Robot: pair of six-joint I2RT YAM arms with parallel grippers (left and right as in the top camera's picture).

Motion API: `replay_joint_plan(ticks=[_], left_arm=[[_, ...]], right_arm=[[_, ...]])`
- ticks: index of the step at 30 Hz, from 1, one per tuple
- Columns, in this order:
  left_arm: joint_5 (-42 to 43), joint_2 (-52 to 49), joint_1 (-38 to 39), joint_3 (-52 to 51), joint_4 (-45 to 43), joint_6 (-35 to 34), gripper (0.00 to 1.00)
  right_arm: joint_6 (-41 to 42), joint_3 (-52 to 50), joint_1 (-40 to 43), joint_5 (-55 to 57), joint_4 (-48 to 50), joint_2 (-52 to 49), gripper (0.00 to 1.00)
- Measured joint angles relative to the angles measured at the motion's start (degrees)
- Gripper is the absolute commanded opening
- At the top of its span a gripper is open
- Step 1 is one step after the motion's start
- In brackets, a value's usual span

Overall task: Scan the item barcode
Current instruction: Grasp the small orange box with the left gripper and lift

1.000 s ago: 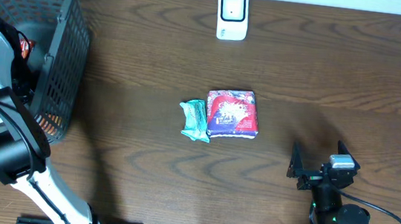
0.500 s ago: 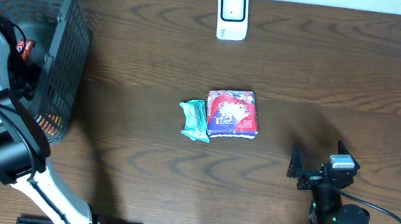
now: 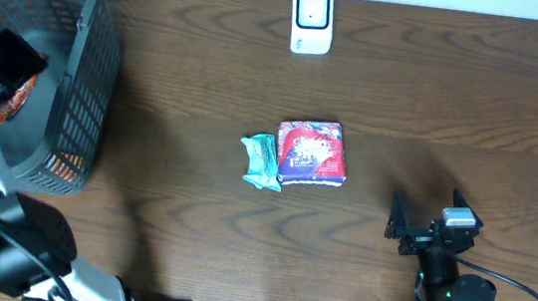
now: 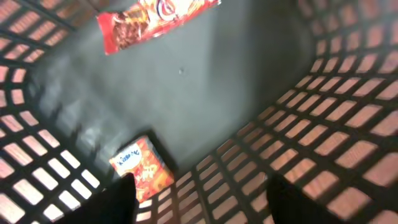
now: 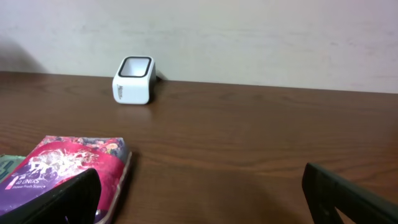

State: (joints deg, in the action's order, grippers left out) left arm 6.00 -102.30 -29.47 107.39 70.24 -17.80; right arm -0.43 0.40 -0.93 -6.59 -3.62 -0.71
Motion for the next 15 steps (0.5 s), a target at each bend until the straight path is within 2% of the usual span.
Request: replay_joint_plan(ticks=[2,8,9,15], left_arm=[[-0.83,0.46,0.00,0.13,0.04,0.07,0.79],[-5.64,-0.20,0.00,-3.32,2.43,-0.90,0.86],[-6.16,-0.46,0.00,-4.39,2.86,-1.62,0.91],[-6.84,-1.95,0.00,-12.48,3.15,-6.49,0.98]], right_arm=[[0.00,0.00,0.00,0.00,0.00,0.00,0.99],[0.00,0.00,0.00,0.00,0.00,0.00,0.99],[0.00,0.00,0.00,0.00,0.00,0.00,0.99],[0.00,0.00,0.00,0.00,0.00,0.02,0.99]])
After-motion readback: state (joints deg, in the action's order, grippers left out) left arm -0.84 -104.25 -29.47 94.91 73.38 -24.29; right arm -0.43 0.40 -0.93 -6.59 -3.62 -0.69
